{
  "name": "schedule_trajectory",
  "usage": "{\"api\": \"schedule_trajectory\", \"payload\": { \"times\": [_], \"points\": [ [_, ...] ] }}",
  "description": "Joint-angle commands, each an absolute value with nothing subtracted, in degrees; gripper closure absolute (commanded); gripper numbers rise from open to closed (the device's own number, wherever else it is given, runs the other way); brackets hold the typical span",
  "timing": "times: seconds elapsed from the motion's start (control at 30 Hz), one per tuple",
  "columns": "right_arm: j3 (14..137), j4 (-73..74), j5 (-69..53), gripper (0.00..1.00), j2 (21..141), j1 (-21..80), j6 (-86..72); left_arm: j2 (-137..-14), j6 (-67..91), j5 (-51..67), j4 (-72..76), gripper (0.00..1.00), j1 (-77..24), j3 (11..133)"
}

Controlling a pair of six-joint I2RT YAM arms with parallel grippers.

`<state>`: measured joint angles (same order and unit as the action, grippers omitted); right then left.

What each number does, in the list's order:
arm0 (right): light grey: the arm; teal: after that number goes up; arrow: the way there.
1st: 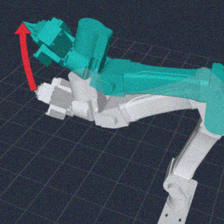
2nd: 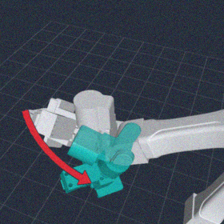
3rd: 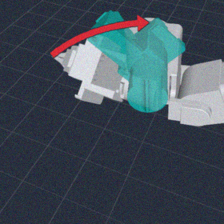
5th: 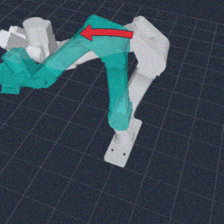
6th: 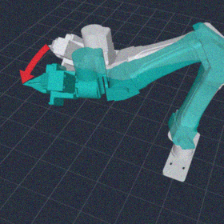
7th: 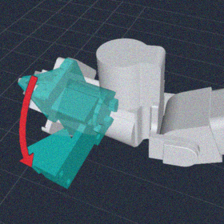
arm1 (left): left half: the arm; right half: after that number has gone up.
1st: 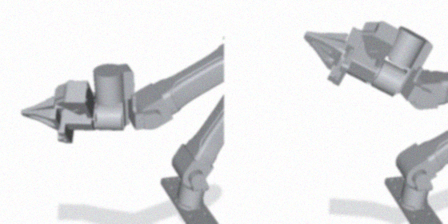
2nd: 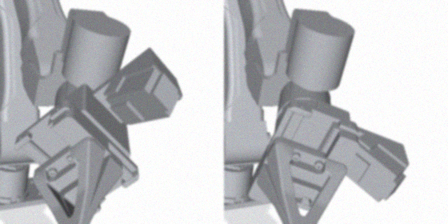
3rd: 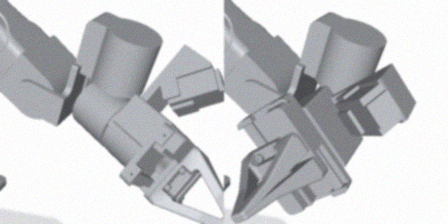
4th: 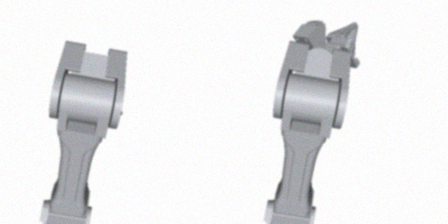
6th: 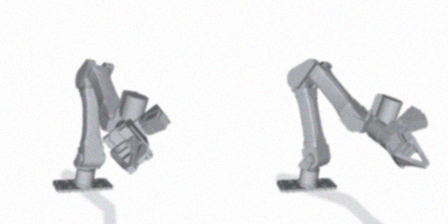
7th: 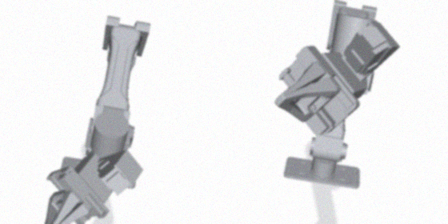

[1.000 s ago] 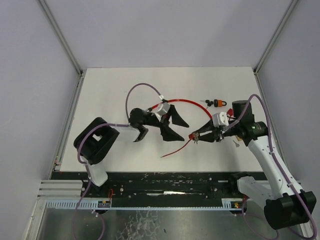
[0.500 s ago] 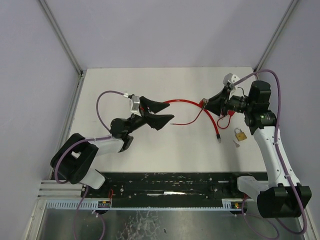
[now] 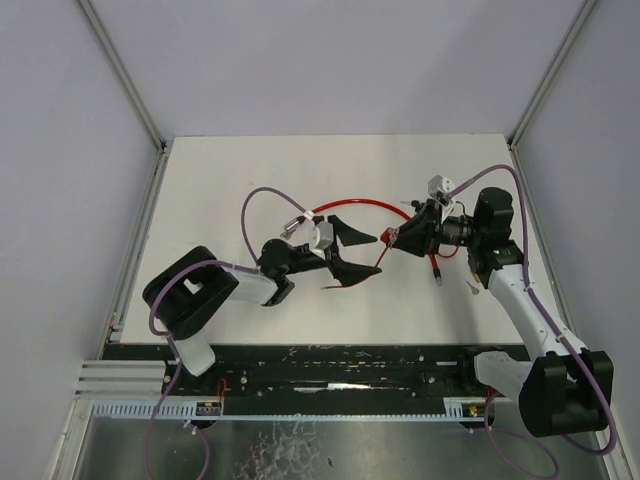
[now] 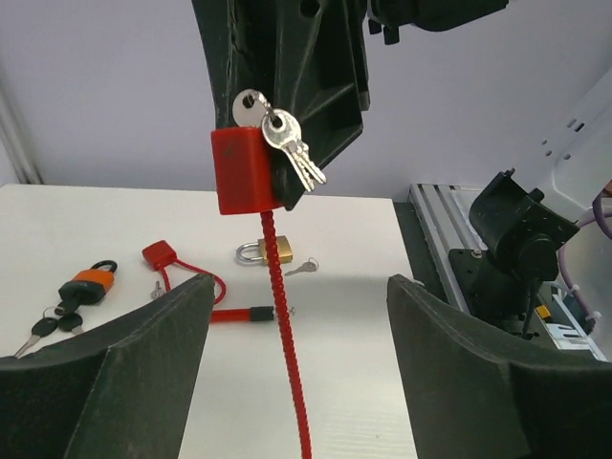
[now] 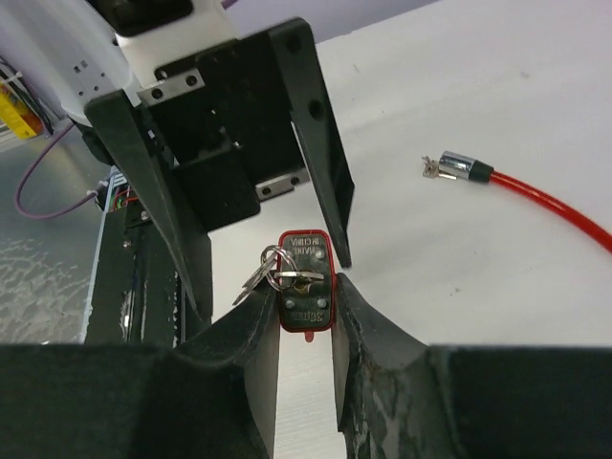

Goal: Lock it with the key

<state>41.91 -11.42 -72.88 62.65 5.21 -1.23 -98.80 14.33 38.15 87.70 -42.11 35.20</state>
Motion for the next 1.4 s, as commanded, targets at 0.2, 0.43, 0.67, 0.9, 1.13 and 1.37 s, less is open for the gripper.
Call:
{"api": "schedule_trajectory", "payload": {
  "times": [0.2,0.43,0.67,0.9,1.13,1.37],
  "points": [
    [41.48,-18.53,-76.15,1.0,59.63,7.93,2.32,-106.91,13.77,41.38,90.14,0.57,-45.06,44.55],
    [43.45,-4.43,-74.8,1.0,59.57,9.44,16.66,-107.55,13.8,42.89,89.73,0.95,-45.53,45.63],
    [49.3,19.73,-69.93,0.47,58.33,9.45,39.93,-101.69,-0.94,42.77,82.96,1.0,-45.28,40.35],
    [54.92,41.39,-60.99,0.23,53.75,6.21,64.21,-93.57,-22.15,35.6,67.79,1.0,-45.0,35.14],
    [49.82,48.3,-70.81,0.25,50.49,5.87,87.88,-93.06,-29.84,34.96,59.48,1.0,-45.21,35.89],
    [48.37,47.5,-71.89,0.44,52.24,5.89,92.33,-94.46,-35.37,36.76,54.4,1.0,-47.41,37.68]
  ]
}}
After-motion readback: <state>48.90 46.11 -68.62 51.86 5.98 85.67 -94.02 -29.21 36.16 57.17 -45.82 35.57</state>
